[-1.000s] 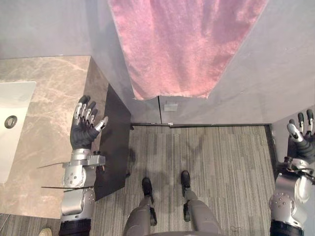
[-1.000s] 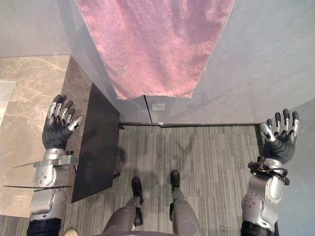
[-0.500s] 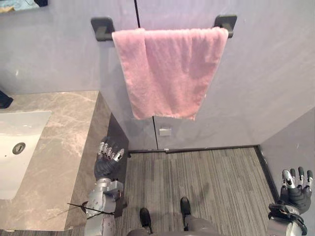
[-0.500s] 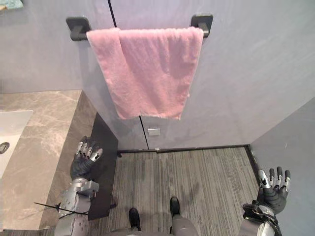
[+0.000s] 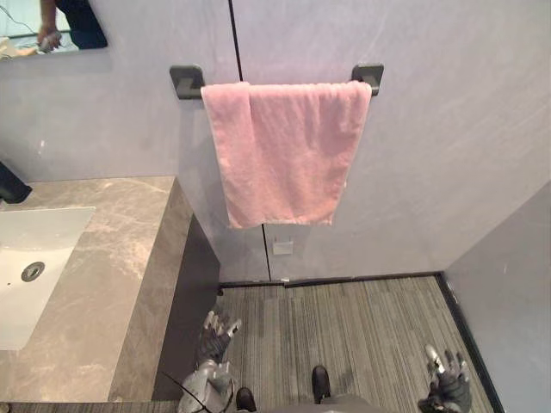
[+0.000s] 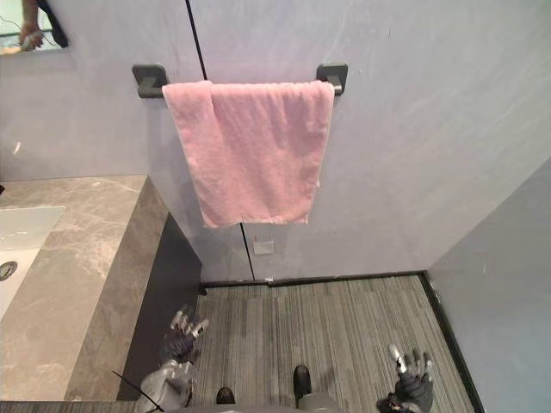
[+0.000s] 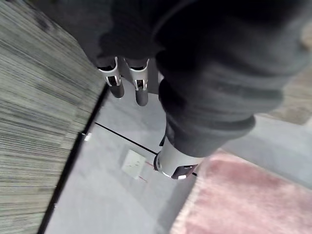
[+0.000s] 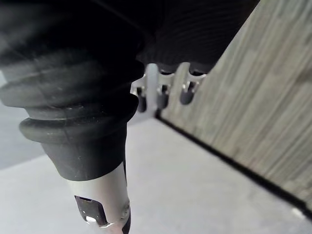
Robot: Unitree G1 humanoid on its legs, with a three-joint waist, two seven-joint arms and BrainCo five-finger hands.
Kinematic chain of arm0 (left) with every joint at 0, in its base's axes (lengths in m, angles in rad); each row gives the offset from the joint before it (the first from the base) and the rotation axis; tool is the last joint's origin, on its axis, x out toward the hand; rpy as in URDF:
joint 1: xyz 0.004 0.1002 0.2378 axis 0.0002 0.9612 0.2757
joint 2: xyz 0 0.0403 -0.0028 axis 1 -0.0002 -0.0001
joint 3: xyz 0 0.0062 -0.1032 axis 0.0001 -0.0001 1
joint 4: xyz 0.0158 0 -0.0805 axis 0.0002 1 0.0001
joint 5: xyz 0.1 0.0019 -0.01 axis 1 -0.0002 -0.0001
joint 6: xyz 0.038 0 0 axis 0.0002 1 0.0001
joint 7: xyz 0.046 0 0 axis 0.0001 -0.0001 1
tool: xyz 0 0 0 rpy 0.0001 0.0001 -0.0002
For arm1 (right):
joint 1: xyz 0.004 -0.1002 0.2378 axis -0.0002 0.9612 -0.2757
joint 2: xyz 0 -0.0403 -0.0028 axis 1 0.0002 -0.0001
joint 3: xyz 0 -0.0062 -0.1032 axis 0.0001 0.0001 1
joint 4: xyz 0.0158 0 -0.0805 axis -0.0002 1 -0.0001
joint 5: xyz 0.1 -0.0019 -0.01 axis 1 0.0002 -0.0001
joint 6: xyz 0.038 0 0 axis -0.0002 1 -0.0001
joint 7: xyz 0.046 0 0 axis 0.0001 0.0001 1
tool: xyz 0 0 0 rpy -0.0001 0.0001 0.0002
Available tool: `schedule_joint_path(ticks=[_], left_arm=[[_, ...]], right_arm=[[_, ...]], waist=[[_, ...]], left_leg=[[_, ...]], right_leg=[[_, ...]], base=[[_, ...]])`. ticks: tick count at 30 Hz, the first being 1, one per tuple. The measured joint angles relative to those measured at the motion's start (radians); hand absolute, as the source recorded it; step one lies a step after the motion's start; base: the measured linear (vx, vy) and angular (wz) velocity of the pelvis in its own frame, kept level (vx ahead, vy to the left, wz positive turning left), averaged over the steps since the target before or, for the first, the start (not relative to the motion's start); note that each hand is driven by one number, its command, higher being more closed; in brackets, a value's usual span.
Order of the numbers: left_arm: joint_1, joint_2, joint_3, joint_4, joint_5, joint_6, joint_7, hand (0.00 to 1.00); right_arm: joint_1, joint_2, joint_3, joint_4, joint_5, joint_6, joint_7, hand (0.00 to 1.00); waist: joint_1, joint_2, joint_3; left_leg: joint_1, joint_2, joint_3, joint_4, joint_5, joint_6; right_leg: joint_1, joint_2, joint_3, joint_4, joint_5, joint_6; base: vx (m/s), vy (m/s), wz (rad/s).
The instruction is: Organize washtable
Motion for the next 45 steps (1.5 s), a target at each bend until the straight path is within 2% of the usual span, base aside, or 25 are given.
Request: schedule_joint_path(ticks=[4, 9, 12, 14, 15, 16, 17, 18, 19, 20, 21, 22, 23, 24, 25, 27, 31, 36, 38, 39, 40, 42, 43, 44, 45], left_arm=[[-0.012, -0.007, 0.051, 0.13, -0.017, 0.008, 0.039, 0.0], [-0.033, -0.006, 0.107, 0.192, -0.02, 0.007, 0.072, 0.0], [-0.04, -0.005, 0.109, 0.192, -0.021, 0.002, 0.077, 0.0], [-0.052, 0.0, 0.108, 0.19, -0.022, 0.001, 0.078, 0.0], [-0.056, -0.003, 0.108, 0.188, -0.021, 0.0, 0.079, 0.0], [-0.075, -0.002, 0.108, 0.187, -0.022, 0.0, 0.082, 0.0], [-0.089, -0.003, 0.106, 0.183, -0.021, 0.0, 0.085, 0.0], [-0.108, -0.003, 0.103, 0.163, -0.018, 0.0, 0.092, 0.0], [-0.117, 0.008, 0.105, 0.147, -0.012, -0.001, 0.099, 0.0], [-0.125, 0.015, 0.107, 0.146, -0.008, 0.0, 0.1, 0.0], [-0.125, -0.002, 0.109, 0.139, 0.006, -0.002, 0.099, 0.0], [-0.133, -0.006, 0.114, 0.138, 0.023, -0.008, 0.099, 0.0], [-0.133, -0.005, 0.106, 0.141, 0.024, -0.008, 0.099, 0.0], [-0.133, 0.004, 0.108, 0.145, 0.025, -0.008, 0.1, 0.0], [-0.13, 0.004, 0.114, 0.151, 0.025, -0.009, 0.101, 0.0], [-0.13, 0.004, 0.113, 0.172, 0.024, -0.009, 0.101, 0.0], [-0.143, 0.019, 0.116, 0.18, 0.022, -0.014, 0.107, 0.0], [-0.117, 0.022, 0.109, 0.181, 0.02, -0.014, 0.11, 0.0], [-0.092, 0.007, 0.105, 0.182, 0.021, -0.013, 0.109, 0.0], [-0.076, 0.009, 0.102, 0.182, 0.021, -0.012, 0.109, 0.0], [-0.073, 0.016, 0.104, 0.182, 0.021, -0.011, 0.11, 0.0], [-0.083, 0.027, 0.106, 0.189, 0.021, -0.011, 0.108, 0.0], [-0.088, 0.033, 0.107, 0.191, 0.022, -0.01, 0.107, 0.0], [-0.09, 0.034, 0.107, 0.19, 0.022, -0.011, 0.106, 0.0], [-0.099, 0.032, 0.106, 0.187, 0.022, -0.011, 0.106, 0.0]], right_arm=[[-0.02, -0.012, -0.004, 0.176, -0.112, 0.021, -0.036, 0.0], [-0.026, -0.012, -0.011, 0.244, -0.15, 0.021, -0.065, 0.0], [-0.036, -0.012, -0.002, 0.243, -0.164, 0.021, -0.065, 0.0], [-0.053, -0.017, 0.014, 0.236, -0.165, 0.021, -0.065, 0.0], [-0.078, -0.032, 0.027, 0.231, -0.166, 0.022, -0.067, 0.0], [-0.093, -0.036, 0.037, 0.231, -0.166, 0.024, -0.067, 0.0], [-0.097, -0.037, 0.042, 0.229, -0.166, 0.024, -0.068, 0.0], [-0.09, -0.028, 0.045, 0.228, -0.166, 0.024, -0.07, 0.0], [-0.074, -0.024, 0.059, 0.232, -0.168, 0.024, -0.078, 0.0], [-0.074, -0.023, 0.065, 0.228, -0.174, 0.023, -0.081, 0.0], [-0.078, -0.025, 0.072, 0.215, -0.199, 0.017, -0.083, 0.0], [-0.082, -0.038, 0.088, 0.214, -0.214, 0.019, -0.083, 0.0], [-0.073, -0.035, 0.089, 0.219, -0.229, 0.019, -0.083, 0.0], [-0.073, -0.036, 0.096, 0.246, -0.247, 0.02, -0.083, 0.0], [-0.091, -0.034, 0.102, 0.26, -0.268, 0.02, -0.084, 0.0], [-0.106, -0.05, 0.102, 0.262, -0.279, 0.02, -0.084, 0.0], [-0.146, -0.053, 0.156, 0.246, -0.283, 0.019, -0.082, 0.0], [-0.132, -0.073, 0.173, 0.245, -0.291, 0.018, -0.085, 0.0], [-0.129, -0.111, 0.172, 0.256, -0.312, 0.018, -0.086, 0.0], [-0.129, -0.125, 0.172, 0.262, -0.318, 0.017, -0.086, 0.0], [-0.128, -0.129, 0.171, 0.275, -0.319, 0.018, -0.086, 0.0], [-0.129, -0.118, 0.162, 0.294, -0.32, 0.016, -0.085, 0.0], [-0.124, -0.125, 0.157, 0.306, -0.32, 0.016, -0.084, 0.0], [-0.121, -0.134, 0.157, 0.314, -0.319, 0.016, -0.081, 0.0], [-0.108, -0.145, 0.149, 0.315, -0.319, 0.017, -0.079, 0.0]], waist=[[0.022, 0.001, -0.001], [0.024, -0.009, 0.004], [0.025, -0.027, 0.02], [0.028, -0.046, 0.039], [0.035, -0.014, 0.04], [0.036, 0.0, 0.044], [0.036, 0.008, 0.052], [0.036, -0.004, 0.065], [0.034, -0.039, 0.063], [0.025, -0.062, 0.058], [0.047, -0.025, 0.061], [0.044, -0.032, 0.068], [0.041, -0.043, 0.064], [0.033, -0.064, 0.046], [0.05, -0.046, 0.044], [0.049, -0.033, 0.038], [0.052, -0.052, 0.053], [0.049, -0.03, 0.103], [0.051, -0.017, 0.106], [0.047, -0.004, 0.106], [0.041, -0.032, 0.112], [0.039, -0.05, 0.117], [0.027, -0.051, 0.114], [0.018, -0.036, 0.112], [0.007, -0.007, 0.102]], left_leg=[[-0.001, -0.001, 0.013, 0.0, 0.0, 0.0], [0.001, -0.008, 0.032, 0.0, 0.0, 0.0], [0.005, -0.012, 0.078, 0.0, -0.003, 0.004], [0.006, -0.004, 0.123, 0.0, -0.01, 0.004], [-0.018, 0.036, 0.145, 0.0, -0.012, 0.008], [-0.035, 0.075, 0.158, 0.0, -0.012, 0.008], [-0.039, 0.097, 0.156, 0.001, -0.011, 0.007], [-0.045, 0.112, 0.146, 0.008, -0.005, -0.001], [-0.055, 0.105, 0.127, 0.019, 0.0, -0.011], [-0.065, 0.102, 0.122, 0.03, 0.001, -0.012], [-0.087, 0.147, 0.098, 0.03, 0.014, -0.022], [-0.091, 0.155, 0.084, 0.053, 0.025, -0.03], [-0.092, 0.141, 0.059, 0.064, 0.026, -0.031], [-0.111, 0.128, 0.017, 0.086, 0.034, -0.042], [-0.134, 0.133, -0.014, 0.112, 0.041, -0.051], [-0.158, 0.132, -0.033, 0.128, 0.045, -0.046], [-0.251, 0.121, -0.109, 0.227, 0.051, -0.051], [-0.23, 0.159, -0.213, 0.242, 0.078, -0.076], [-0.223, 0.17, -0.208, 0.211, 0.087, -0.05], [-0.223, 0.172, -0.191, 0.193, 0.053, -0.037], [-0.229, 0.166, -0.151, 0.188, -0.016, -0.022], [-0.294, 0.159, -0.092, 0.352, -0.04, -0.001], [-0.318, 0.147, -0.056, 0.517, -0.055, 0.019], [-0.319, 0.158, -0.027, 0.62, -0.089, 0.068], [-0.315, 0.193, 0.044, 0.687, -0.18, 0.124]], right_leg=[[0.0, 0.0, 0.009, -0.013, -0.001, -0.002], [-0.003, -0.01, 0.034, -0.016, -0.001, -0.002], [-0.018, -0.01, 0.078, -0.017, -0.001, -0.001], [-0.049, -0.002, 0.119, -0.007, -0.016, 0.02], [-0.104, 0.032, 0.131, 0.059, -0.032, 0.024], [-0.157, 0.068, 0.133, 0.178, -0.041, -0.023], [-0.177, 0.08, 0.135, 0.257, -0.059, -0.042], [-0.17, 0.058, 0.146, 0.37, -0.081, -0.036], [-0.142, 0.036, 0.196, 0.381, -0.101, 0.004], [-0.128, 0.041, 0.206, 0.359, -0.102, 0.013], [-0.106, 0.066, 0.23, 0.325, -0.12, 0.082], [-0.139, 0.055, 0.247, 0.576, -0.244, 0.021], [-0.124, 0.024, 0.253, 0.641, -0.257, 0.027], [-0.071, 0.022, 0.29, 0.614, -0.276, 0.05], [-0.062, 0.046, 0.307, 0.6, -0.279, 0.049], [-0.048, 0.049, 0.314, 0.575, -0.294, 0.051], [0.021, 0.026, 0.276, 0.471, -0.438, 0.008], [0.095, 0.086, 0.17, 0.5, -0.49, -0.081], [0.093, 0.099, 0.138, 0.512, -0.488, -0.085], [0.092, 0.098, 0.119, 0.513, -0.484, -0.091], [0.09, 0.074, 0.1, 0.49, -0.47, -0.109], [0.07, 0.019, 0.053, 0.477, -0.449, -0.112], [0.065, -0.012, 0.026, 0.468, -0.441, -0.098], [0.061, -0.023, -0.001, 0.464, -0.438, -0.093], [0.046, -0.023, -0.044, 0.485, -0.439, -0.089]], base=[[0.03, 0.002, -0.07], [0.02, 0.018, -0.09], [0.0, 0.03, -0.44], [-0.02, -0.002, -0.71], [-0.03, -0.051, -0.69], [0.02, -0.055, -0.53], [0.1, -0.056, -0.03], [0.13, -0.112, 0.36], [0.09, -0.153, 0.45], [0.02, -0.182, 0.19], [0.01, -0.22, 0.15], [0.06, -0.227, 0.32], [0.14, -0.272, 0.81], [0.11, -0.29, 0.83], [0.06, -0.262, 0.67], [0.0, -0.142, 0.37], [-0.06, -0.198, 0.53], [-0.2, -0.162, 0.59], [-0.19, -0.099, 0.39], [-0.19, -0.05, 0.53], [-0.14, 0.035, 0.65], [-0.15, 0.073, 0.64], [-0.12, 0.068, 0.66], [-0.12, 0.119, 0.9], [-0.02, 0.096, 0.87]])
